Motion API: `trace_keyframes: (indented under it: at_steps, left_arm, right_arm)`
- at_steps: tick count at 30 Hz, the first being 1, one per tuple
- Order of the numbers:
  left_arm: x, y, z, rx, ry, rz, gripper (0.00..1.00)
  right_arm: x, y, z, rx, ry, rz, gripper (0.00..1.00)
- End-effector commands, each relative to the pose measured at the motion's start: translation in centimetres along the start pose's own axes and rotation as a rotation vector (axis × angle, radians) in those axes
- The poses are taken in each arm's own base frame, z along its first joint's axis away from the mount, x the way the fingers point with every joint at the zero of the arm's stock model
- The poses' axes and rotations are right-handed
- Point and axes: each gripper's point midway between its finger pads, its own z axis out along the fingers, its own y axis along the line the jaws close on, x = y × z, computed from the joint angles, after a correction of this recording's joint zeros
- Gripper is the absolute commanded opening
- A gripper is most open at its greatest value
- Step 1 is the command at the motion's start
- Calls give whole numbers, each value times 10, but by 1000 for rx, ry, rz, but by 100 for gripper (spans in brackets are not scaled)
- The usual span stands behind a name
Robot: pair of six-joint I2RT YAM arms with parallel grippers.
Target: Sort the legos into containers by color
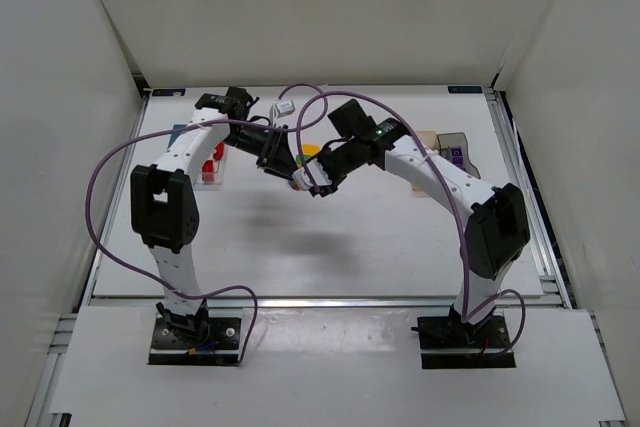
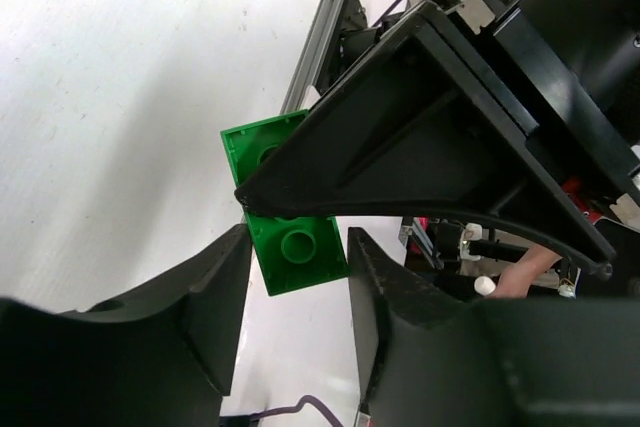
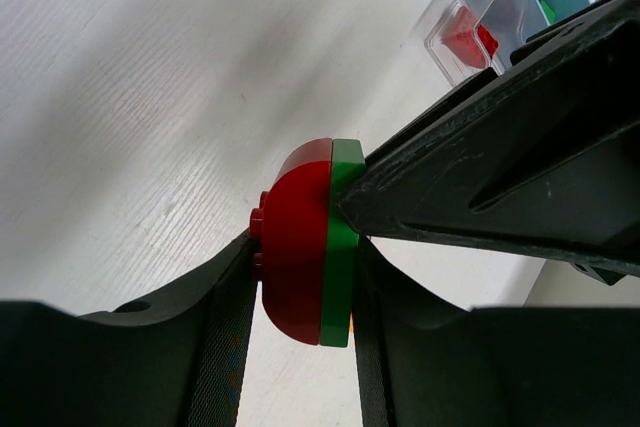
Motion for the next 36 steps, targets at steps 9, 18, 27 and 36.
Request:
trace_keyframes:
  at_steps: [9,18,27,36]
  left_arm:
    - [1,-15,2,23,23,47,35]
    - [-5,-17,0,32,-26,107,16]
    - [-17,-2,-10,-22,-108,88,12]
    - [-37,13,-60,-94,-378,76,10]
  right_arm:
    - [2,-11,1,21,17,-23,9]
    - [9,-36,-8,189,87,66,94]
    - [9,-56,-54,433,91,310,99]
    - [26,-56,-133,586,-68,859,99]
